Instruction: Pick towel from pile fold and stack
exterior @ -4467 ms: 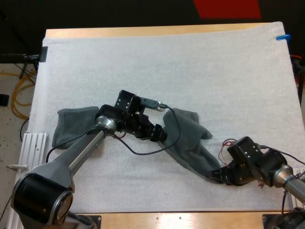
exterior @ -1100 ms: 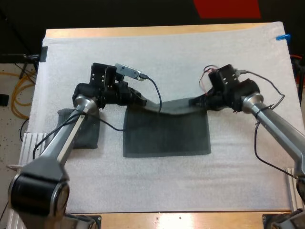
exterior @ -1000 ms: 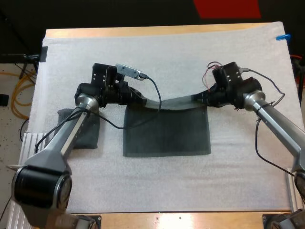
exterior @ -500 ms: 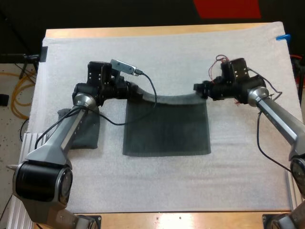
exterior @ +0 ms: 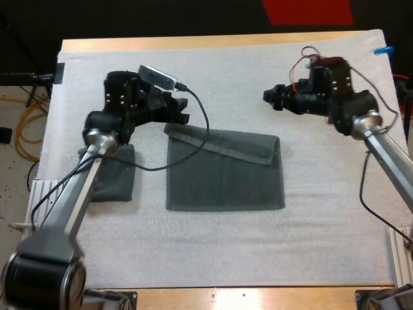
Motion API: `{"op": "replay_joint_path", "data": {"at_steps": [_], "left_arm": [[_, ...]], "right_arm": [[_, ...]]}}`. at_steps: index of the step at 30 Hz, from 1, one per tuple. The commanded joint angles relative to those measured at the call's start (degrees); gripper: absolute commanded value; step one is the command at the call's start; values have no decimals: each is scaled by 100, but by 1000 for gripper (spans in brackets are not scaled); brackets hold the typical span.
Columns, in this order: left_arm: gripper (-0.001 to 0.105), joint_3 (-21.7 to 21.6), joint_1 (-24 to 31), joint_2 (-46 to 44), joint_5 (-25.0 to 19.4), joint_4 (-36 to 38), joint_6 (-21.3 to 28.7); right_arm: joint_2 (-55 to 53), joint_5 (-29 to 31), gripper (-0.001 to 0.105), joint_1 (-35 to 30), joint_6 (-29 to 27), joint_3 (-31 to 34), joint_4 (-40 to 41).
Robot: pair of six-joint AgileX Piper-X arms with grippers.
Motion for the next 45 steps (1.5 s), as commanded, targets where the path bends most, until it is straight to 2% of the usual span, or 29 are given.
{"op": "replay_joint_path", "data": {"at_steps": [1, 3, 5, 8, 12, 13, 19, 23, 28, 34, 45], "left_arm": [[45, -42, -1, -340, 1, 146, 62], [45, -42, -1, -614, 1, 355, 202], [45, -42, -1, -943, -12, 584, 395], [45, -42, -1, -1474, -111, 1021, 501], [46, -42, -1, -2128, -264, 1681, 587], [49, -42, -1, -2324, -265, 1881, 587], [65, -42, -1, -3257, -265, 2864, 587], [65, -42, -1, -3660, -265, 3466, 587], [65, -42, -1, -3905, -265, 4160, 521], [65, -33, -1, -3911, -149, 4466, 495], [65, -32, -1, -3911, -33, 4503, 374]], "right_arm": [[-284, -7, 59, -26, -171, -72, 213], [-533, -7, 58, 6, -337, -72, 422], [-784, -7, 52, 61, -477, -72, 634], [-1116, -7, 35, 176, -638, -72, 969], [-1553, 11, 3, 372, -713, -72, 1520], [-1645, 11, 0, 448, -714, -72, 1654], [-2007, 38, 0, 964, -714, -72, 2494], [-2029, 230, 0, 1374, -690, -72, 3105], [-1879, 920, 0, 1915, -611, -72, 3461], [-1110, 889, 0, 2004, -483, -72, 3625], [544, 890, 0, 2004, -497, -113, 3424]]}}
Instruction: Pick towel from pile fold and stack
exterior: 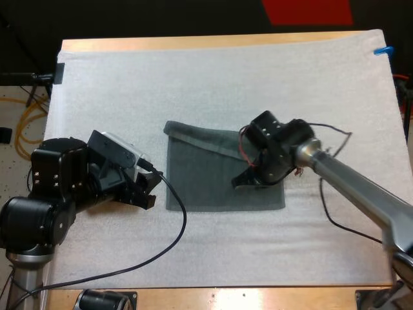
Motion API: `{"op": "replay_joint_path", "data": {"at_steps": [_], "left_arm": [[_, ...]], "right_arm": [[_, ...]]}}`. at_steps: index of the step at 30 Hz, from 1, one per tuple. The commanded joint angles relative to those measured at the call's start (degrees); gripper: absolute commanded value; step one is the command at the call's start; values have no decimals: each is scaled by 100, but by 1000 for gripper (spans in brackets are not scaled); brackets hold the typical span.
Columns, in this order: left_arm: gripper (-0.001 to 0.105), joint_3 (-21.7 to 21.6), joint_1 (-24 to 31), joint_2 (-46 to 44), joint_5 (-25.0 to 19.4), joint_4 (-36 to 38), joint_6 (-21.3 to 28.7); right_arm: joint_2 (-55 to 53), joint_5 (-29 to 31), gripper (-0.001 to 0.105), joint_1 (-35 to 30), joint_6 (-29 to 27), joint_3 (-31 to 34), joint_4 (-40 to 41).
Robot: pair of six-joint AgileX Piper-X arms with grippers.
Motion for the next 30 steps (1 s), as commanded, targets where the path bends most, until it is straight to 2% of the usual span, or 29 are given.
{"op": "replay_joint_path", "data": {"at_steps": [1, 13, 30], "left_arm": [[65, -32, -1, -32, 87, 30, -56], [65, -32, -1, -32, 135, 30, -56], [65, -32, -1, -32, 135, 30, -56]], "right_arm": [[213, -7, 0, 0, -10, -105, 22], [1175, -7, 0, 0, -10, -608, 16], [1469, 169, 0, -12, -63, -627, -392]]}}
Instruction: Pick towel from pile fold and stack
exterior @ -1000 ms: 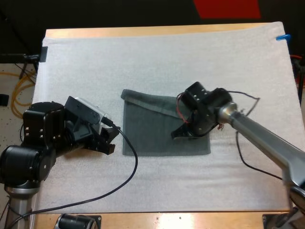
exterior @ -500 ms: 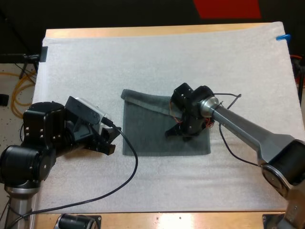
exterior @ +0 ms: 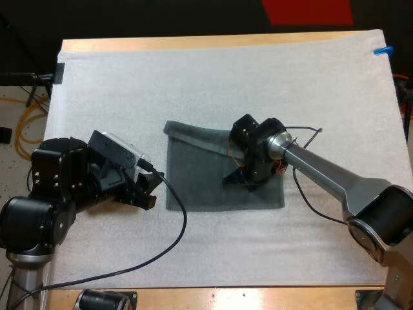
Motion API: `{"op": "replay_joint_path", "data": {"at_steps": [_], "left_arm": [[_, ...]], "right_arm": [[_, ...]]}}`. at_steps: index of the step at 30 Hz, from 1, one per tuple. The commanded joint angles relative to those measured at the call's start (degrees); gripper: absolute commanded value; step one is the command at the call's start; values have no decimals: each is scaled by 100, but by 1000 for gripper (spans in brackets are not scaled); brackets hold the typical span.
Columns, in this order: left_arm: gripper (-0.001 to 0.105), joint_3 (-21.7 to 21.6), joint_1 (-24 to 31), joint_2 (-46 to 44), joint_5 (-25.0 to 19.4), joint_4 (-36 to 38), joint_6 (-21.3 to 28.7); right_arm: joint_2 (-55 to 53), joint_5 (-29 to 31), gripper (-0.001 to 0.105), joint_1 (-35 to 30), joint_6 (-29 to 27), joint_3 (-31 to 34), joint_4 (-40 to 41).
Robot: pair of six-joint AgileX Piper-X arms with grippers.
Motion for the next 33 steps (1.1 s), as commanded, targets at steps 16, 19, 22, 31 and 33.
{"op": "replay_joint_path", "data": {"at_steps": [16, 19, 22, 31, 33], "left_arm": [[65, -32, -1, -32, 46, 30, -56], [65, -32, -1, -32, 46, 30, -56], [65, -32, -1, -32, 46, 30, -56], [65, -32, -1, -32, 46, 30, -56], [65, -32, -1, -32, 46, 30, -56]], "right_arm": [[15, 315, 0, -12, 229, -234, -641], [15, 304, 0, -12, 229, -462, -714], [15, 190, 0, -12, 239, -656, -804], [304, 110, 0, -49, 279, -668, -737], [374, 95, 0, -47, 339, -668, -711]]}}
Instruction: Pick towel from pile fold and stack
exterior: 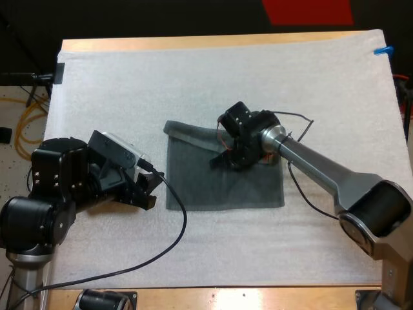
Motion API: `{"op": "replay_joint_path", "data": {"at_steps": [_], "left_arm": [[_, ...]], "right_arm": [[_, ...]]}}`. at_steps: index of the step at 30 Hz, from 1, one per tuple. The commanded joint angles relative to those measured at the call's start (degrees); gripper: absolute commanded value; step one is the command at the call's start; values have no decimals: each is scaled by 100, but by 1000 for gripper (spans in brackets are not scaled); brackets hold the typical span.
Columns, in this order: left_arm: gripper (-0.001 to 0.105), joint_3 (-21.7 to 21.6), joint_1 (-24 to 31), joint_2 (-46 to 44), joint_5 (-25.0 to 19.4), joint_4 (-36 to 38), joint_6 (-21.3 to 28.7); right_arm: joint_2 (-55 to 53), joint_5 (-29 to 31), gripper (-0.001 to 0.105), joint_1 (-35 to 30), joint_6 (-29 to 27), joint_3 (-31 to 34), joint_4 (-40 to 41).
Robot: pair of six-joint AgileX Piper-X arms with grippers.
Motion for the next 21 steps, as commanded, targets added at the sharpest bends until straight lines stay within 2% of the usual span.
{"op": "replay_joint_path", "data": {"at_steps": [1, 21], "left_arm": [[65, -32, -1, -32, 46, 30, -56], [65, -32, -1, -32, 46, 30, -56]], "right_arm": [[40, -138, 0, -37, 35, -29, 63], [213, -68, 0, -557, 352, -19, -354]]}}
